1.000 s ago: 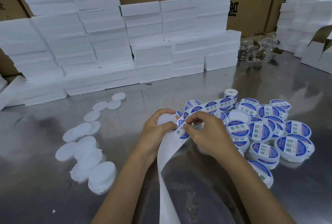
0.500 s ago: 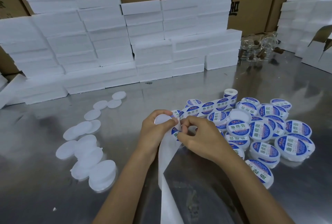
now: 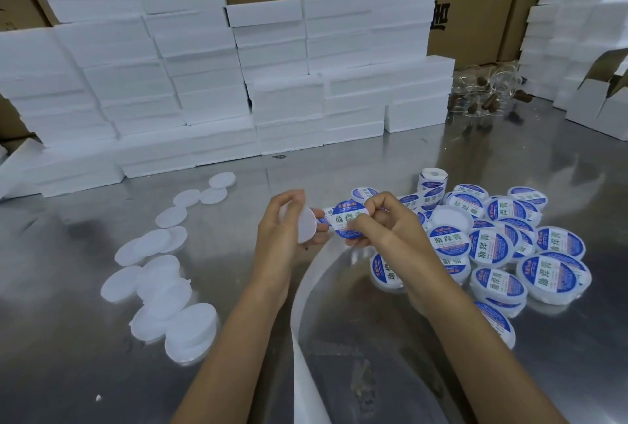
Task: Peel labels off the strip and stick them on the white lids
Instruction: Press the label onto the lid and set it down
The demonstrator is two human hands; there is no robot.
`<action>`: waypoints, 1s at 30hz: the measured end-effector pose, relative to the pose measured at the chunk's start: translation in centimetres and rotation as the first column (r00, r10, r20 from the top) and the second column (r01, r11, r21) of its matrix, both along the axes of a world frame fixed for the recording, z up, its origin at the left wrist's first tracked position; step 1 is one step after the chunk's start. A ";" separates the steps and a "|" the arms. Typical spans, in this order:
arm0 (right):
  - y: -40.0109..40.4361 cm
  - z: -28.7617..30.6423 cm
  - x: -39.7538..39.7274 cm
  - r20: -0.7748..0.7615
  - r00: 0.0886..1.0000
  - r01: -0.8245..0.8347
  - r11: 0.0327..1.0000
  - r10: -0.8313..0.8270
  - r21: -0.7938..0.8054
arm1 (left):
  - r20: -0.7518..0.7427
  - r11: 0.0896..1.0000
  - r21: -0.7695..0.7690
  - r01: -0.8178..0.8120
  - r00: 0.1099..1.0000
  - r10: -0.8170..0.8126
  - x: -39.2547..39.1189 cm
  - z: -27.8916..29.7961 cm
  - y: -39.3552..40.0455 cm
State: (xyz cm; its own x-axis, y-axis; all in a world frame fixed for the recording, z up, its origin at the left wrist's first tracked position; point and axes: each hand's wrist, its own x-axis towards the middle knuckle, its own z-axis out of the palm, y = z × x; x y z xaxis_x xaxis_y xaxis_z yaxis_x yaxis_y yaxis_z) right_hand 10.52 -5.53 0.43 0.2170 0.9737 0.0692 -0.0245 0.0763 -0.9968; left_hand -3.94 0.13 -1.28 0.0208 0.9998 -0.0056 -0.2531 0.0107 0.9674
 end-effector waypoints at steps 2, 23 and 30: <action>0.2 0.0 -0.2 -0.021 1.000 -0.013 1.000 0.013 0.011 | 0.179 0.997 -0.055 0.055 0.983 -0.045 0.0 0.6 0.0; 2.0 -0.5 -2.6 0.126 0.992 -0.013 0.991 -0.004 0.135 | 0.259 0.963 0.053 0.264 0.928 -0.269 0.6 1.9 -1.3; 2.5 -1.5 -2.5 0.418 0.882 0.141 0.968 -0.219 0.209 | 0.223 0.967 0.075 0.244 0.941 -0.255 0.7 2.0 -1.4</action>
